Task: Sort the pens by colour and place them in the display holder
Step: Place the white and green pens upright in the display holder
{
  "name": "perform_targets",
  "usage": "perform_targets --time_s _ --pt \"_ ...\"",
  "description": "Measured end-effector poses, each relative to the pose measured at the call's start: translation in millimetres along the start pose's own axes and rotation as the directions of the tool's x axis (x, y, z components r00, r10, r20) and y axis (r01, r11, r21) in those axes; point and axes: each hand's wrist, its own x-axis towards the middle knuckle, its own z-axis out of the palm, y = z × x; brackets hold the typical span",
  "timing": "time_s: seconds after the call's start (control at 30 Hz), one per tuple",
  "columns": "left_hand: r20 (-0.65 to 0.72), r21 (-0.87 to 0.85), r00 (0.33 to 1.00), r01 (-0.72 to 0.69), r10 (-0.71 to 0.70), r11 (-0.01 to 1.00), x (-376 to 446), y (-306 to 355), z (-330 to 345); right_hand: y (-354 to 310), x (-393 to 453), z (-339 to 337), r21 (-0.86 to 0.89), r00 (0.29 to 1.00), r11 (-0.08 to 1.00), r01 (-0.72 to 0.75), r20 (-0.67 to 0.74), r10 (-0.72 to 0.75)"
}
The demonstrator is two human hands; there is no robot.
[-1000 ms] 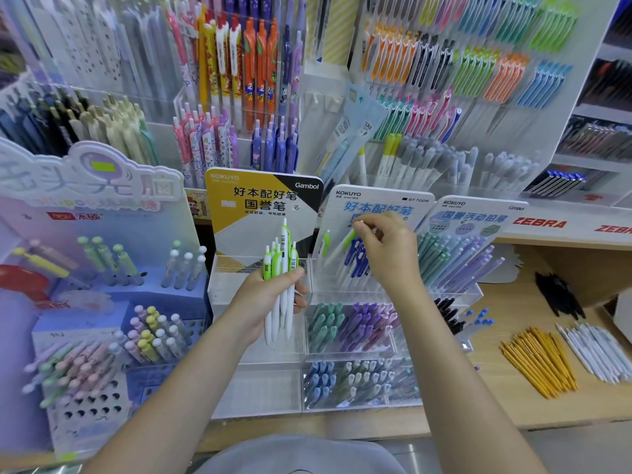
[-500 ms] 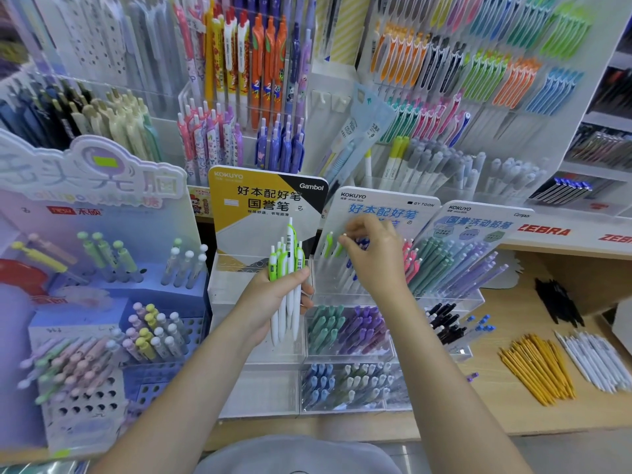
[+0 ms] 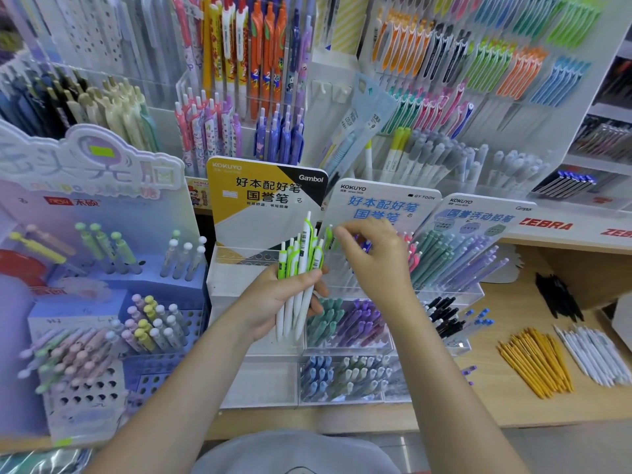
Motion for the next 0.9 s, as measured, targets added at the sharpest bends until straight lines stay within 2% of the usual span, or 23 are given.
perform_targets --time_s 0.1,0.2,0.33,0.4,0.47,0.53,0.6,0.7,0.9 --pt "0.024 0.049 0.999 -0.047 0.046 0.998 0 5 7 -15 -8 -8 0.218 0.974 0.961 -0.171 0.183 0.132" --pt "0.032 0.127 0.996 -0.084 0.080 0.988 0 7 13 -17 -11 -17 0.322 0.943 0.895 -0.308 0.229 0.242" --pt "0.043 0.148 0.996 -0.081 0.076 0.986 1 5 17 -17 -14 -26 0.339 0.922 0.867 -0.365 0.264 0.285" --pt "0.030 0.066 0.999 -0.043 0.041 0.997 2 0 16 -15 -14 -31 0.380 0.911 0.832 -0.405 0.251 0.328" --pt "-0.015 -0.080 0.999 0.027 -0.028 0.996 2 -6 11 -12 -13 -39 0.494 0.893 0.745 -0.449 0.227 0.388" --pt "-0.076 -0.143 0.994 0.071 -0.082 0.987 1 -14 3 -8 -9 -46 0.594 0.891 0.681 -0.429 0.154 0.427" --pt "-0.128 -0.120 0.987 0.082 -0.098 0.989 1 -19 -2 -5 -4 -50 0.595 0.896 0.707 -0.381 0.052 0.440" --pt "-0.146 -0.082 0.986 0.067 -0.079 0.994 3 -20 -3 3 3 -43 0.485 0.923 0.819 -0.307 -0.058 0.381" --pt "-0.118 -0.118 0.990 0.057 -0.071 0.991 6 -12 -1 18 10 -14 0.259 0.972 0.944 -0.207 -0.057 0.229"
